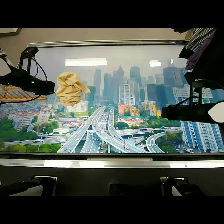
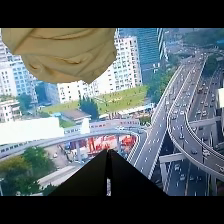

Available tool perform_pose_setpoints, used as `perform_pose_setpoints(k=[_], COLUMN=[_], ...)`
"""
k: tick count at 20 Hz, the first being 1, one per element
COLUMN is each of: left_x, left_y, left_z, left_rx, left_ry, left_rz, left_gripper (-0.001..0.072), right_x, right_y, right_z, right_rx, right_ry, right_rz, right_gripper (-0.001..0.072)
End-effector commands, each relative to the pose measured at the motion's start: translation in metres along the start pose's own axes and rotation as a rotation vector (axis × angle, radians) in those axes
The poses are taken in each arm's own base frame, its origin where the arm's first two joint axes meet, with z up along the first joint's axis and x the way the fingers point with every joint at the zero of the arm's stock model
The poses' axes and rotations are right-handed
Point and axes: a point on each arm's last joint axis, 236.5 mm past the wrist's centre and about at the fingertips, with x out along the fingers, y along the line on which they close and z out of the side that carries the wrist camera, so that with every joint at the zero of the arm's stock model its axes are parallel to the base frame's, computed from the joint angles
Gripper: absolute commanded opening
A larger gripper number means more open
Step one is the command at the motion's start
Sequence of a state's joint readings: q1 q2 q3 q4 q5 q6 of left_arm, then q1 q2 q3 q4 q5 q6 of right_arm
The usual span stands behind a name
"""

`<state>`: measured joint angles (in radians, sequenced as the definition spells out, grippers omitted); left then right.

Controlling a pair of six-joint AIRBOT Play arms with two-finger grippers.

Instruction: Fold the clothes and pants, and hang the long-sleeved shirts on hangers.

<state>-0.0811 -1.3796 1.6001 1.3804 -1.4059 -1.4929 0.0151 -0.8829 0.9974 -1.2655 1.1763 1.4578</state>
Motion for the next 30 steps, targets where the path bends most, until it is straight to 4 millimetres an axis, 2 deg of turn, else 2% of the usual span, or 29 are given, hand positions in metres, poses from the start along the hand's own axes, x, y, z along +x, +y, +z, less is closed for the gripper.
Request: perform_pose_setpoints(k=[1, 19, 20, 21, 22, 24, 25, 28, 29, 30], left_x=[0.000, 0.000, 0.000, 0.001, 0.004, 0.016, 0.031, 0.098, 0.119, 0.137], left_y=[0.000, -0.002, -0.001, 0.002, 0.009, 0.035, 0.047, 0.083, 0.095, 0.104], left_z=[0.000, 0.005, 0.007, 0.012, 0.019, 0.043, 0.050, 0.049, 0.050, 0.055], left_rx=[0.000, 0.004, 0.005, -0.021, -0.056, -0.122, -0.157, -0.209, -0.224, -0.233], left_ry=[0.000, -0.022, -0.031, -0.047, -0.077, -0.157, -0.168, -0.109, -0.109, -0.127], left_rz=[0.000, 0.000, 0.003, 0.013, 0.040, 0.108, 0.115, 0.136, 0.142, 0.148], left_gripper=[0.0015, 0.0021, 0.0204, 0.0625, 0.0720, 0.0720, 0.0720, 0.0720, 0.0720, 0.0720], right_x=[0.000, 0.000, 0.000, 0.000, 0.000, 0.000, 0.000, 0.000, 0.000, 0.000], right_y=[0.000, 0.000, 0.000, 0.000, 0.001, 0.002, 0.002, 0.002, 0.002, 0.002], right_z=[0.000, 0.002, 0.002, 0.003, 0.005, 0.003, 0.003, 0.001, -0.001, -0.001], right_rx=[0.000, 0.001, 0.000, 0.001, 0.010, 0.037, 0.038, 0.046, 0.061, 0.061], right_ry=[0.000, -0.008, -0.007, -0.012, -0.020, -0.012, -0.012, -0.003, 0.003, 0.006], right_rz=[0.001, 0.001, 0.000, 0.000, 0.002, 0.008, 0.007, 0.008, 0.009, 0.010], right_gripper=[0.0035, 0.0035, 0.0035, 0.0034, 0.0035, 0.0036, 0.0040, 0.0227, 0.0267, 0.0273])
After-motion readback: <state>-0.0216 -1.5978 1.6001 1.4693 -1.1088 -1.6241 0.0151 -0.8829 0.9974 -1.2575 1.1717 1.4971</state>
